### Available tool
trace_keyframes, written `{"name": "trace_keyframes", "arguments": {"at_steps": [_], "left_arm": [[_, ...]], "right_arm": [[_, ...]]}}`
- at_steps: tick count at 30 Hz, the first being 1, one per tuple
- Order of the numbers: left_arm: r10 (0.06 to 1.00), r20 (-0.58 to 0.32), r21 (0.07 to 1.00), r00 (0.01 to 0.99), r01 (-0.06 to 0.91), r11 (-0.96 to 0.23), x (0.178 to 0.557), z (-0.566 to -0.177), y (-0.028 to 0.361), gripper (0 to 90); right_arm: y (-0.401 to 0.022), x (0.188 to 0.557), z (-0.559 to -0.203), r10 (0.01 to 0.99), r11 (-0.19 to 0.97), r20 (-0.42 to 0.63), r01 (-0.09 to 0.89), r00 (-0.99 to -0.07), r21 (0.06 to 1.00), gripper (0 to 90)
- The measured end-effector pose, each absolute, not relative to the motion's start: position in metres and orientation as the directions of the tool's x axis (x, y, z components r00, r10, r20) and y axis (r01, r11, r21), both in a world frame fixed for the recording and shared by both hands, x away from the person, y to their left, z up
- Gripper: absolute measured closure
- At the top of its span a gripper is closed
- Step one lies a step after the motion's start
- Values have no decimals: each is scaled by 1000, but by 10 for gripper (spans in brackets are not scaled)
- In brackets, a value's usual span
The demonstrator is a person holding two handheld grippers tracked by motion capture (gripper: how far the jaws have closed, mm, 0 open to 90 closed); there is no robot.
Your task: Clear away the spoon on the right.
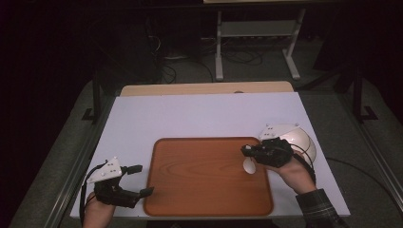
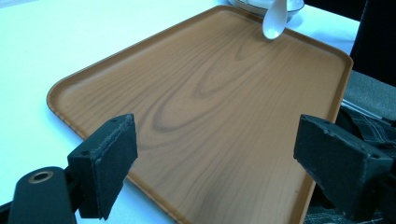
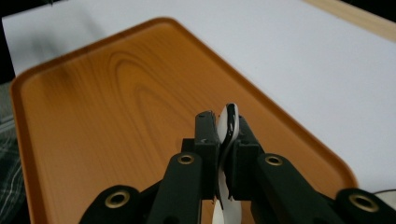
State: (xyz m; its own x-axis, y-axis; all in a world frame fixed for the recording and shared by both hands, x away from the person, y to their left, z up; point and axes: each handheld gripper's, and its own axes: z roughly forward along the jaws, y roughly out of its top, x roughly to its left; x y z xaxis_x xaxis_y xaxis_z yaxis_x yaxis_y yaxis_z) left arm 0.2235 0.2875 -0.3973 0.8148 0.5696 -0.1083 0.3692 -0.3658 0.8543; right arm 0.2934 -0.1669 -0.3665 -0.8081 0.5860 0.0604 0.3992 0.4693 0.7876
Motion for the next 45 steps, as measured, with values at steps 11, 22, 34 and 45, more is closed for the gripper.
{"name": "trace_keyframes", "arguments": {"at_steps": [11,22,34,45], "left_arm": [[571,-109,854,814,370,-366,224,-398,287,130],[572,-107,852,813,372,-369,224,-398,287,130],[572,-108,851,813,374,-370,224,-399,287,130],[570,-109,851,814,373,-371,224,-399,287,130]], "right_arm": [[-148,296,-374,558,502,44,380,-829,777,840],[-124,308,-392,517,539,50,370,-855,756,844],[-103,314,-417,470,620,58,377,-881,688,838],[-96,314,-429,447,672,45,368,-893,643,824]]}}
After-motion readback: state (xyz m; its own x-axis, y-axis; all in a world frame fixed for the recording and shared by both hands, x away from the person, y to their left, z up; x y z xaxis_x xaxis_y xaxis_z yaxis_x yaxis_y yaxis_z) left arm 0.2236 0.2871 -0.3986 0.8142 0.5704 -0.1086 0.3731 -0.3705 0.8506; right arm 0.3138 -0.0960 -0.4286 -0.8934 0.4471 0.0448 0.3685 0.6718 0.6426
